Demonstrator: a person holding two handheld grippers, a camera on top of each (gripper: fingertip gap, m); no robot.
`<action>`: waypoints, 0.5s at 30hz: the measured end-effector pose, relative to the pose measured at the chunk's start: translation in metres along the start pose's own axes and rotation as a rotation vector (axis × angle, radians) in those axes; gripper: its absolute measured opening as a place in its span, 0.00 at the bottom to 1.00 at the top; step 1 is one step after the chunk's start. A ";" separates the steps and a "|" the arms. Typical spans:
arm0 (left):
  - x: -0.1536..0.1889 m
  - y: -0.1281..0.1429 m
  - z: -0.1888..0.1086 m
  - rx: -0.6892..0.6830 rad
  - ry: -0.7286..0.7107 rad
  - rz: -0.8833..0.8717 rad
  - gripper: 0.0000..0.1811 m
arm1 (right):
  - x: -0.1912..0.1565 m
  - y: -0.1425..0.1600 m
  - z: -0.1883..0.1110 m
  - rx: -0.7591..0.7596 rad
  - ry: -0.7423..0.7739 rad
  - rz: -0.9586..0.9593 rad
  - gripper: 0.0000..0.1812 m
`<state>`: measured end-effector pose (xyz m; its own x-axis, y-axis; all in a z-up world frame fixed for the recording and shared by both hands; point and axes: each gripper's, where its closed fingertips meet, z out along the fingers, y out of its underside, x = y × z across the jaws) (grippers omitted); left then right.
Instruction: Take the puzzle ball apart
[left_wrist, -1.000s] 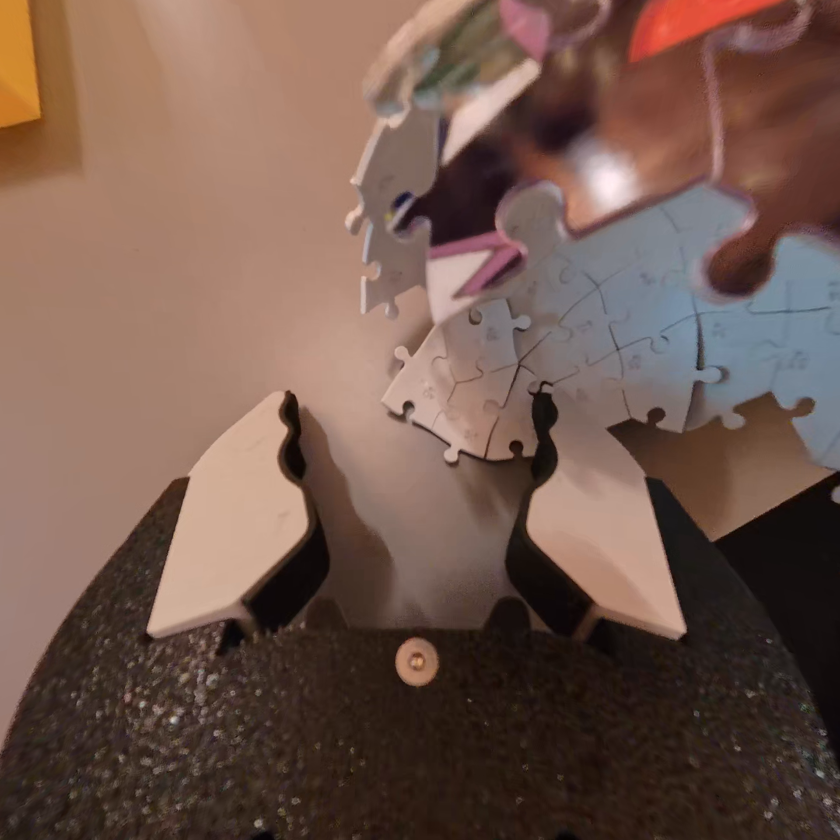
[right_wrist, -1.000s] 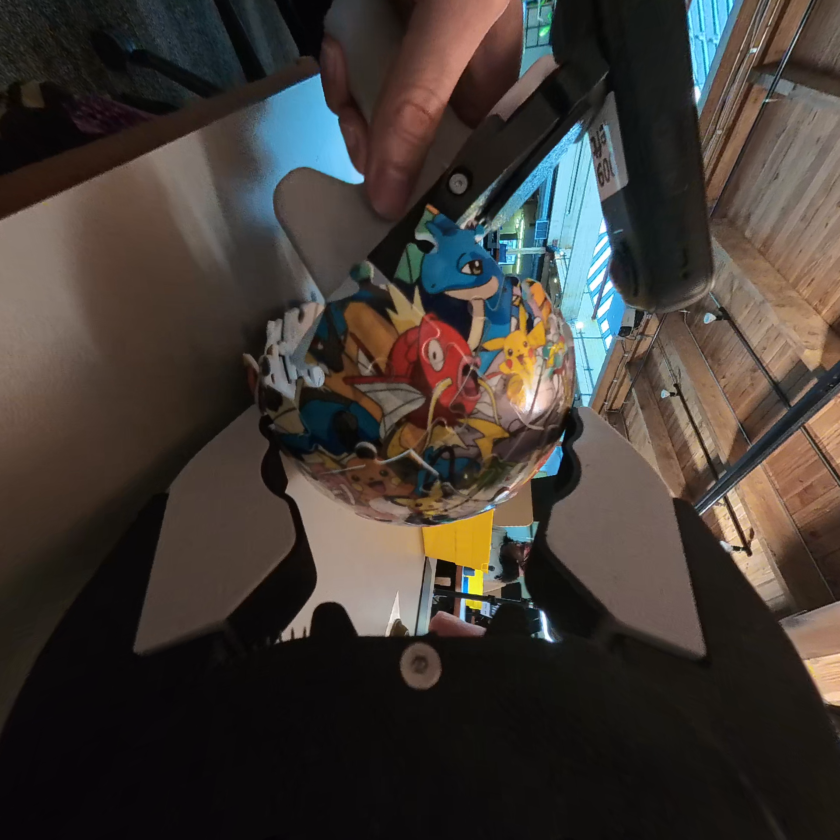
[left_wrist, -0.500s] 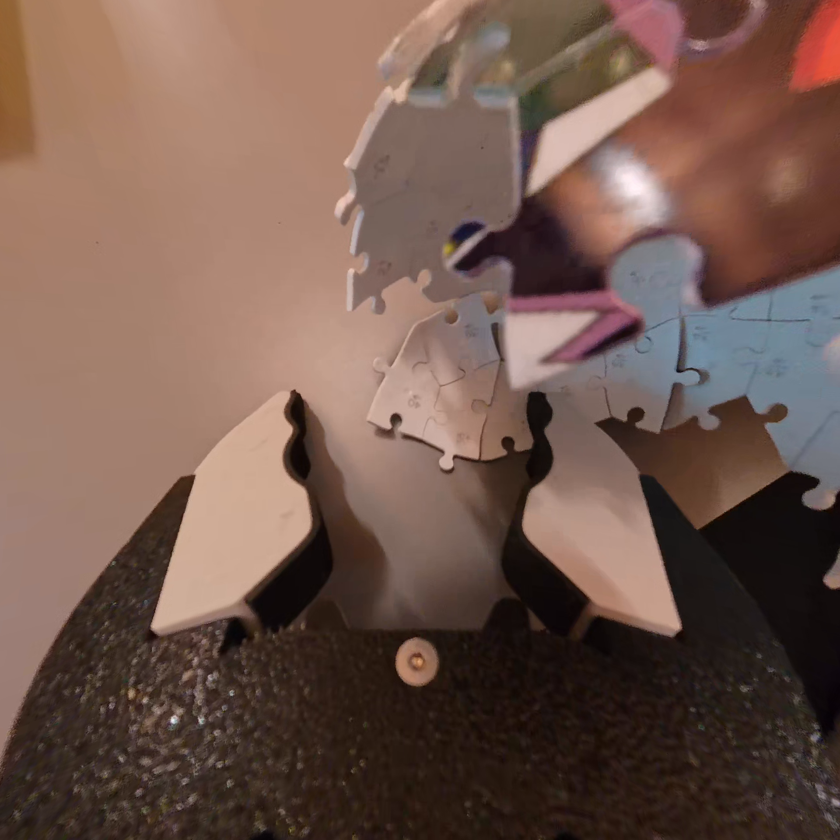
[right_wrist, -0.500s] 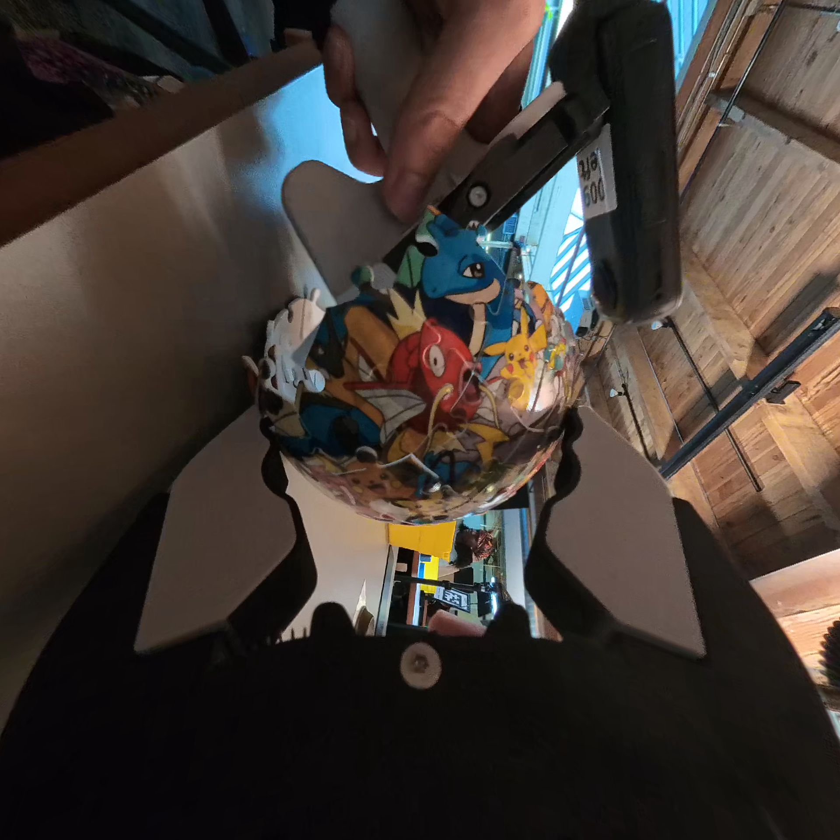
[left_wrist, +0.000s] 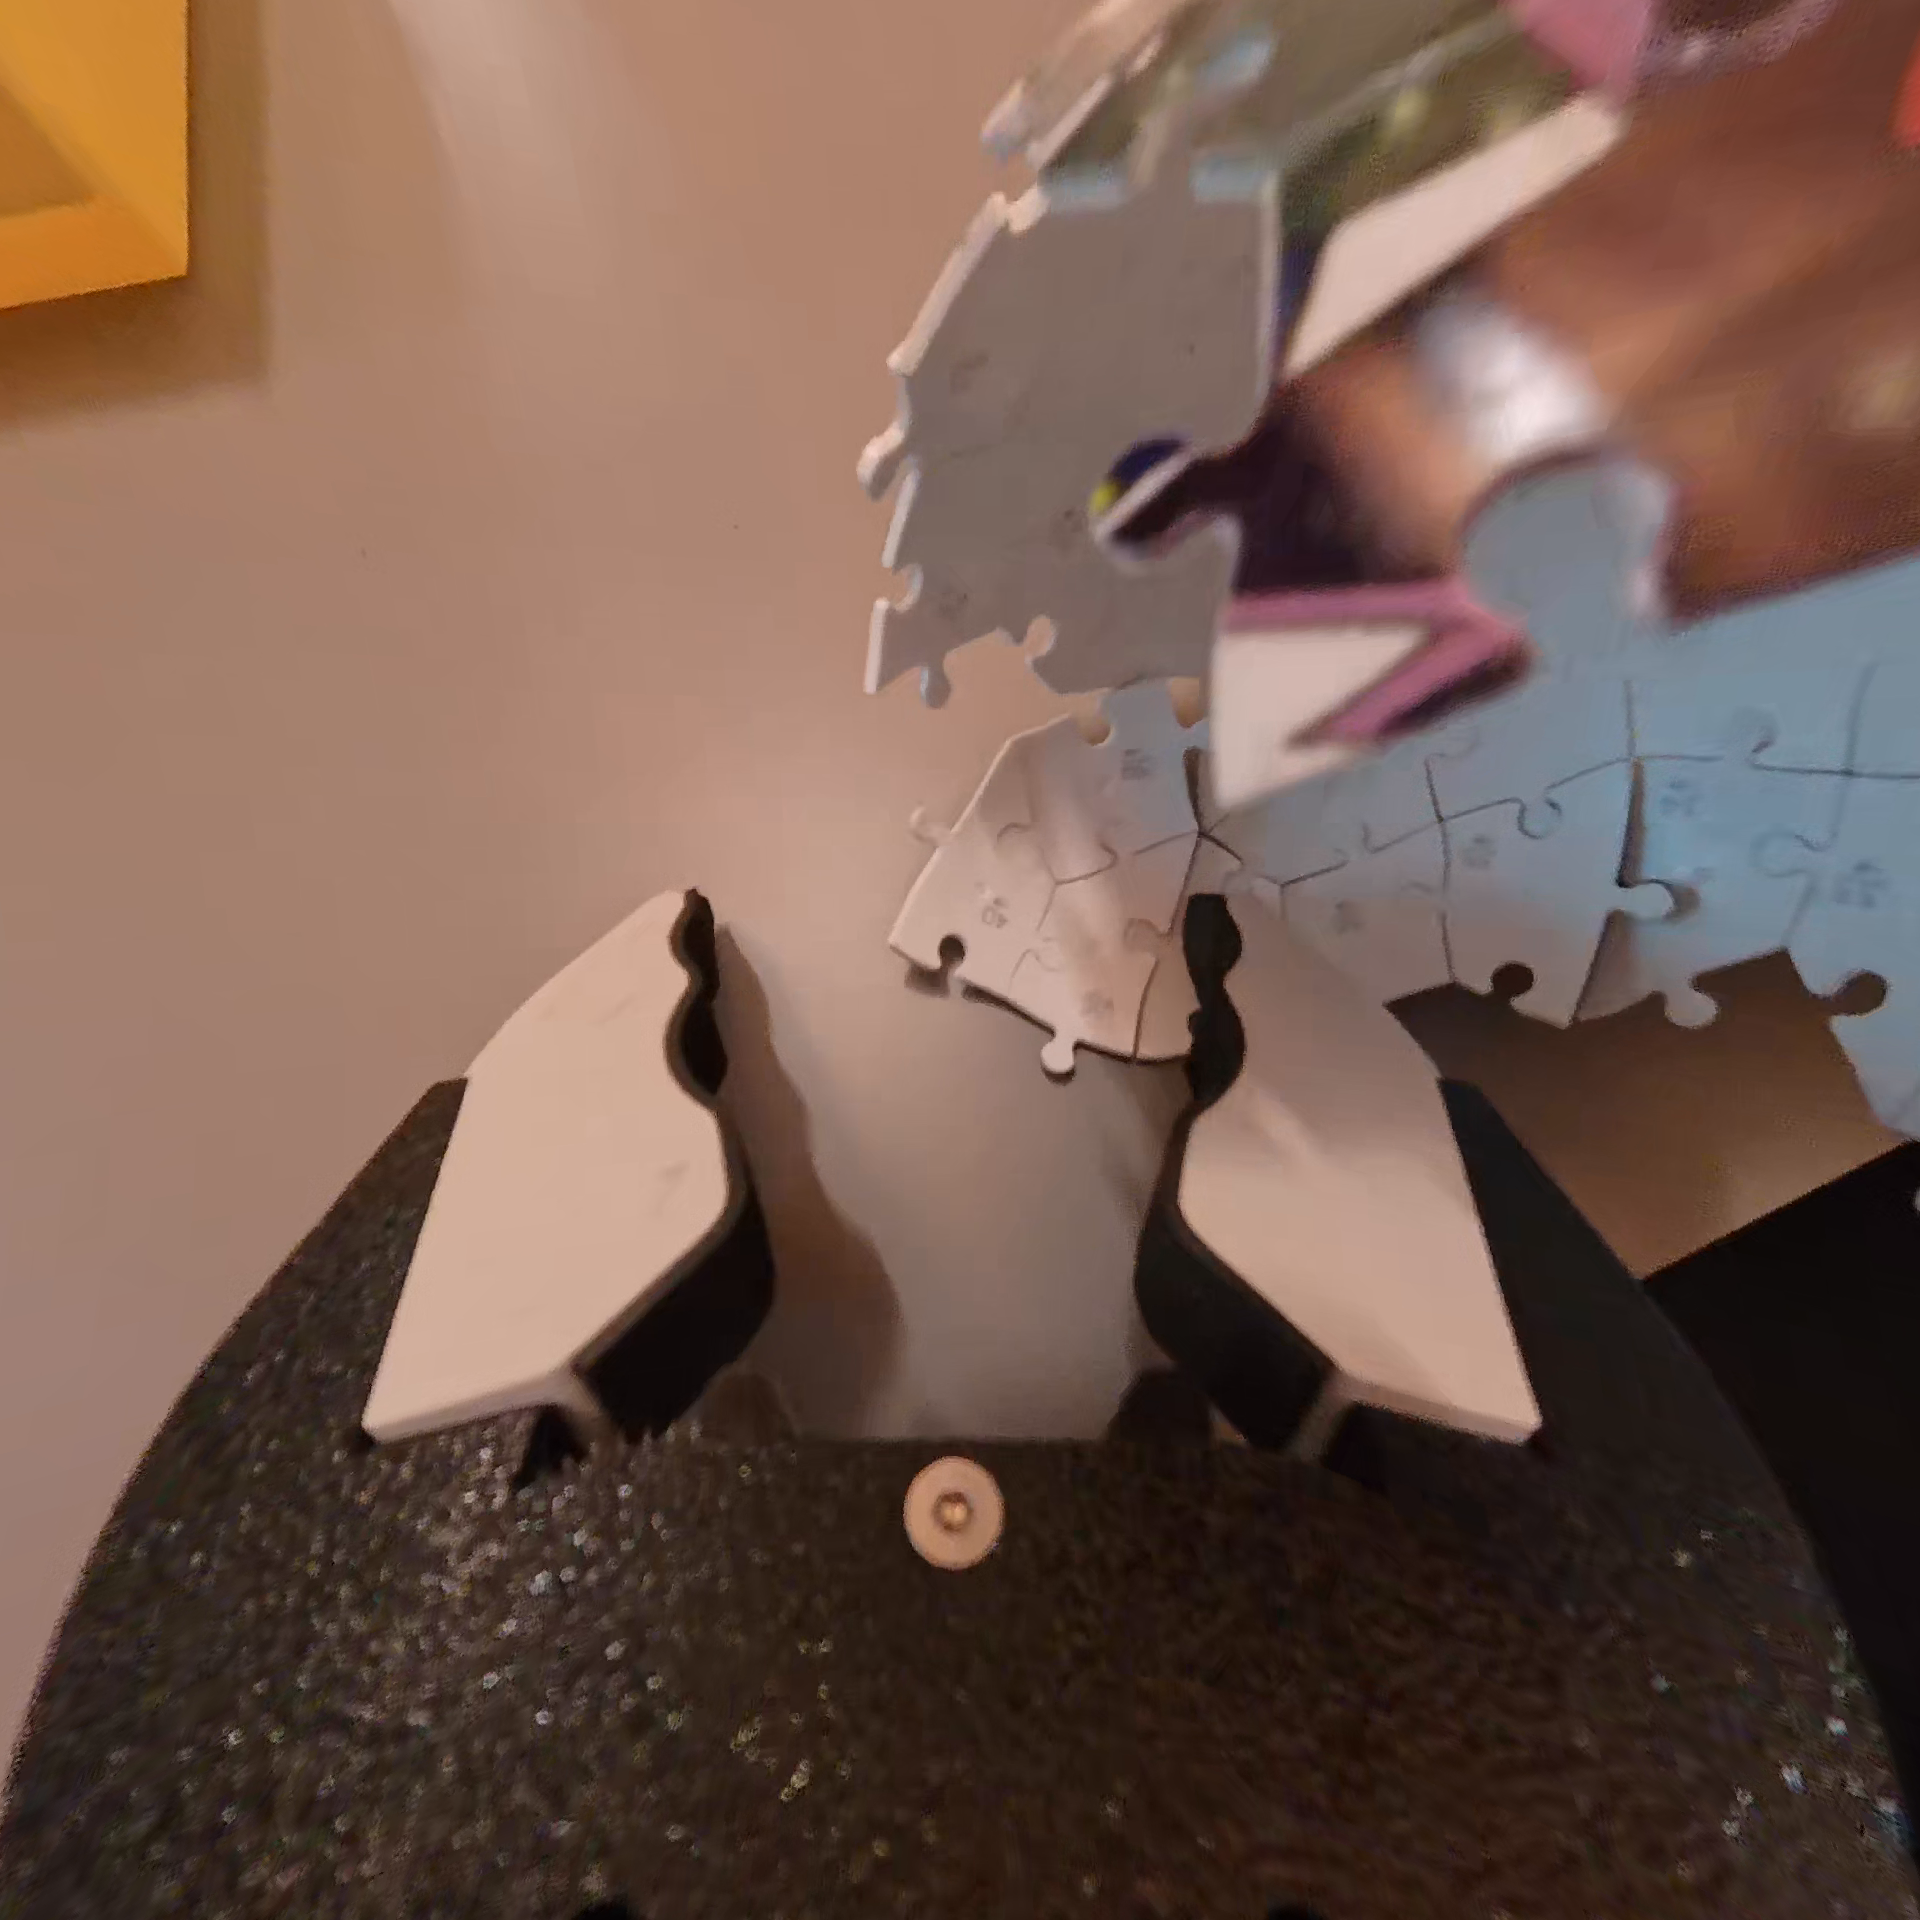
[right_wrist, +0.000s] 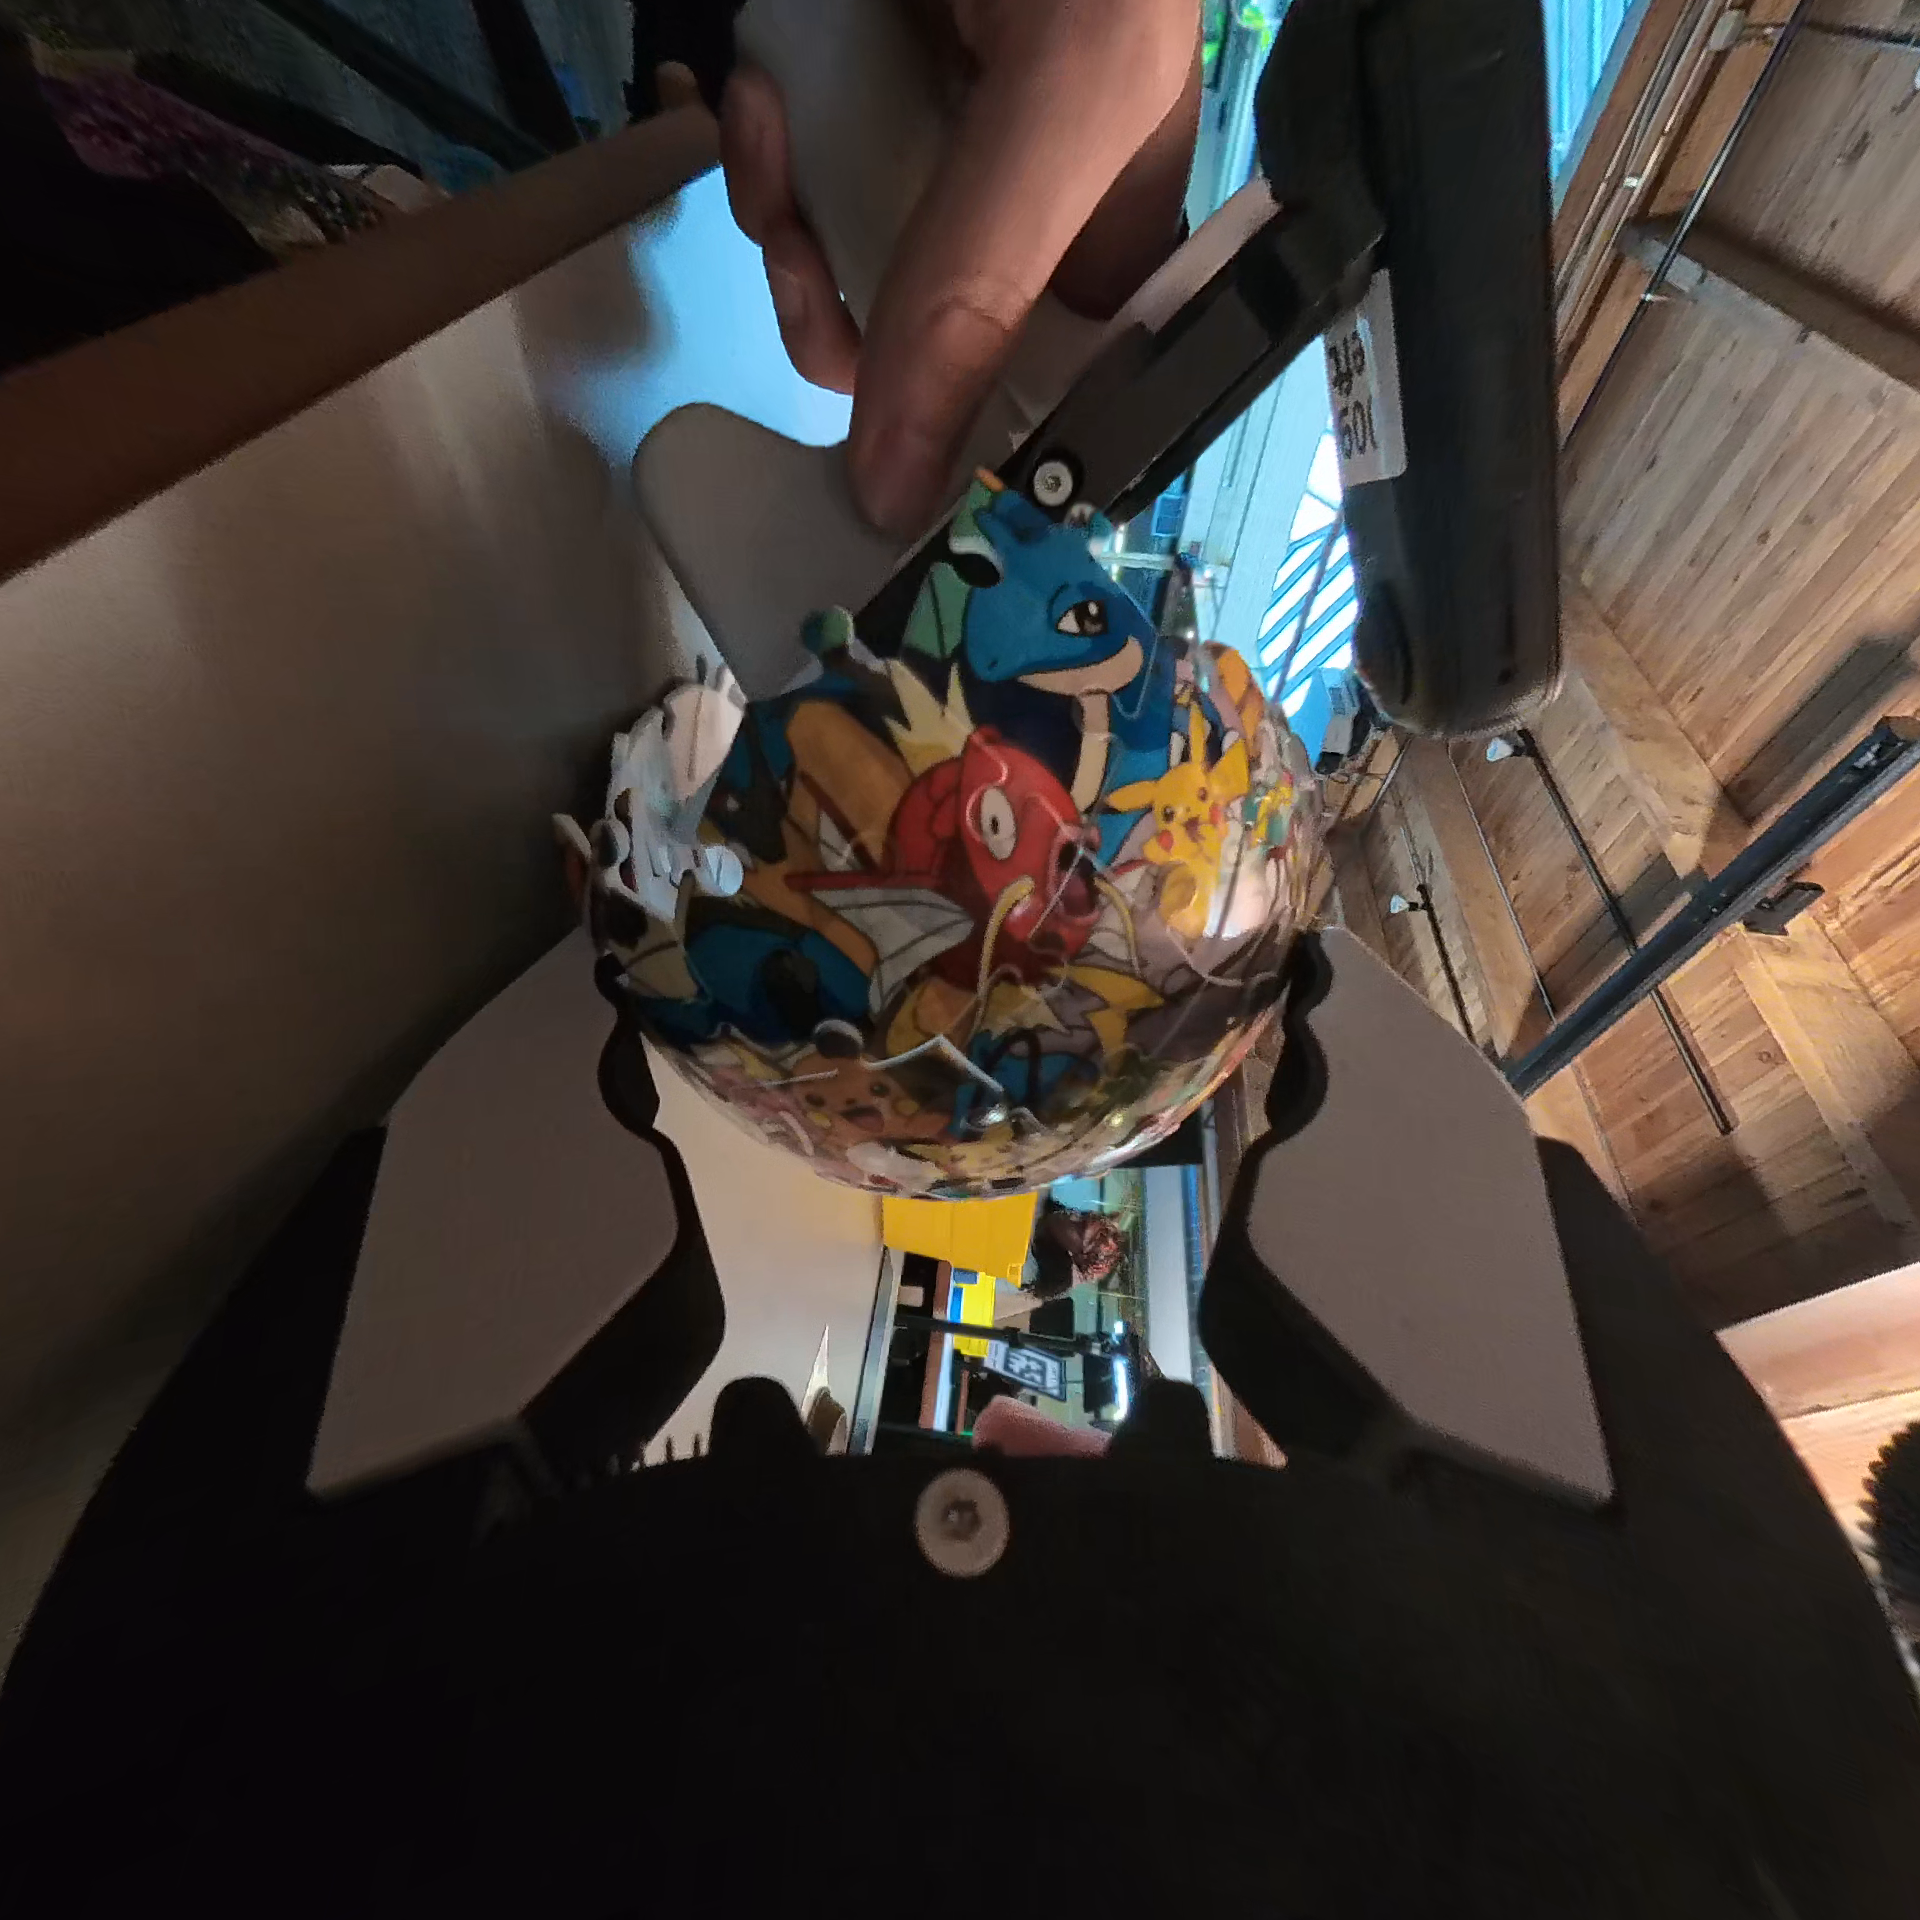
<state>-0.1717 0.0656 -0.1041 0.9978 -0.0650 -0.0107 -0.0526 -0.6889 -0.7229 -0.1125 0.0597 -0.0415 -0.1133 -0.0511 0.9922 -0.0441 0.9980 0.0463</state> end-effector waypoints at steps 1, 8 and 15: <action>0.001 0.000 0.001 -0.004 0.002 -0.003 0.48 | 0.000 0.000 0.001 0.003 -0.013 0.004 0.65; 0.003 0.000 0.003 -0.016 0.020 -0.018 0.47 | -0.001 0.000 0.003 0.017 -0.049 0.009 0.65; 0.006 -0.002 0.005 -0.026 0.034 -0.015 0.44 | -0.001 0.002 0.003 0.012 -0.054 0.040 0.65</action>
<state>-0.1651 0.0699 -0.1066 0.9966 -0.0787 0.0239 -0.0391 -0.7087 -0.7044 -0.1158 0.0617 -0.0428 -0.1683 -0.0136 0.9857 -0.0500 0.9987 0.0052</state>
